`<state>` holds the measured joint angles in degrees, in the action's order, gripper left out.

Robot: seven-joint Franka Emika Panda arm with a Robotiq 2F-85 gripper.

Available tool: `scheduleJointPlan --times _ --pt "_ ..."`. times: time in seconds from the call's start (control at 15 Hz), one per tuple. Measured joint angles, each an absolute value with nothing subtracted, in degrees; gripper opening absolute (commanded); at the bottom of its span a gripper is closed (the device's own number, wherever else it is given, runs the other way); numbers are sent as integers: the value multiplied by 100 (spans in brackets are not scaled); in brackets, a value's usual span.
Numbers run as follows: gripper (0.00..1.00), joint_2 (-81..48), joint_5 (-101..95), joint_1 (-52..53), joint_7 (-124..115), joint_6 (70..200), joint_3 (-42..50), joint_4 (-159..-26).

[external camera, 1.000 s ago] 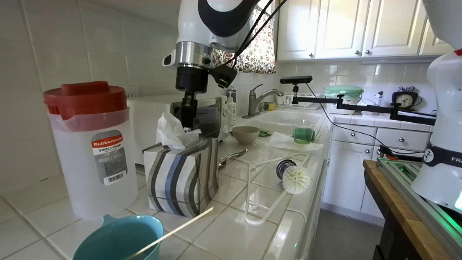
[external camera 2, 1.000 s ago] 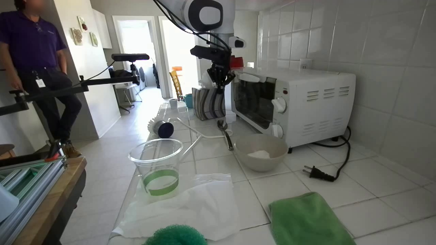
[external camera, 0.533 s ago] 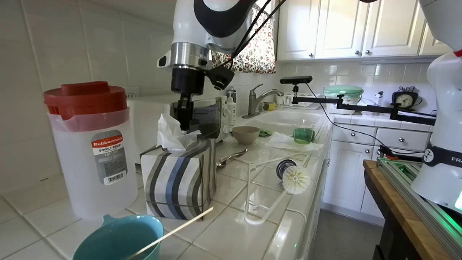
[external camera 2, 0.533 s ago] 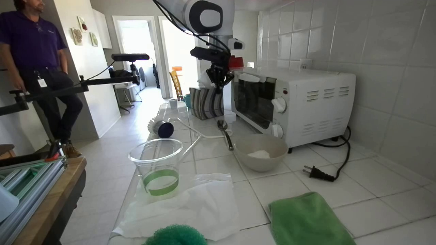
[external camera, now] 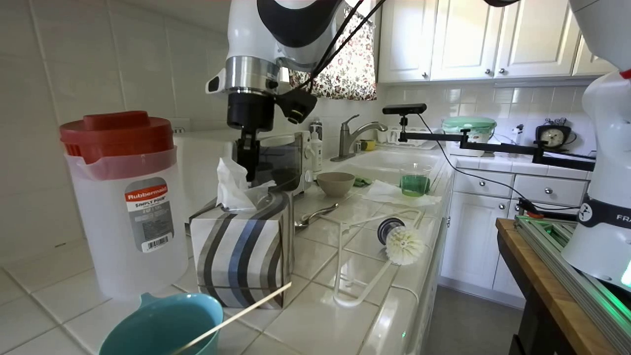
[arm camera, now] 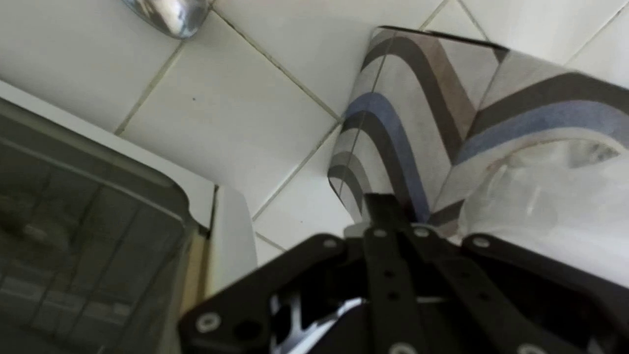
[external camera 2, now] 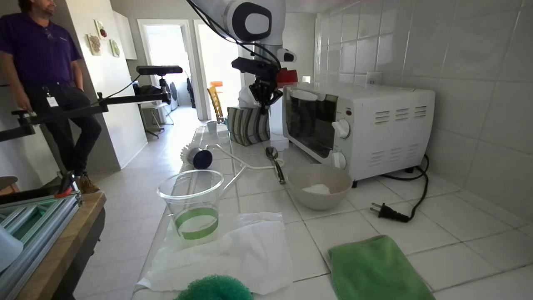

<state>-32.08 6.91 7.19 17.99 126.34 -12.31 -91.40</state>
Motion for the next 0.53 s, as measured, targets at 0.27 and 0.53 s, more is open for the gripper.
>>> scheduleJointPlan --times 0.27,0.53 --pt "0 -3274 691 753 1800 12502 -1239 -9033" --pt "0 -3316 691 762 1819 12453 -1275 -8965"
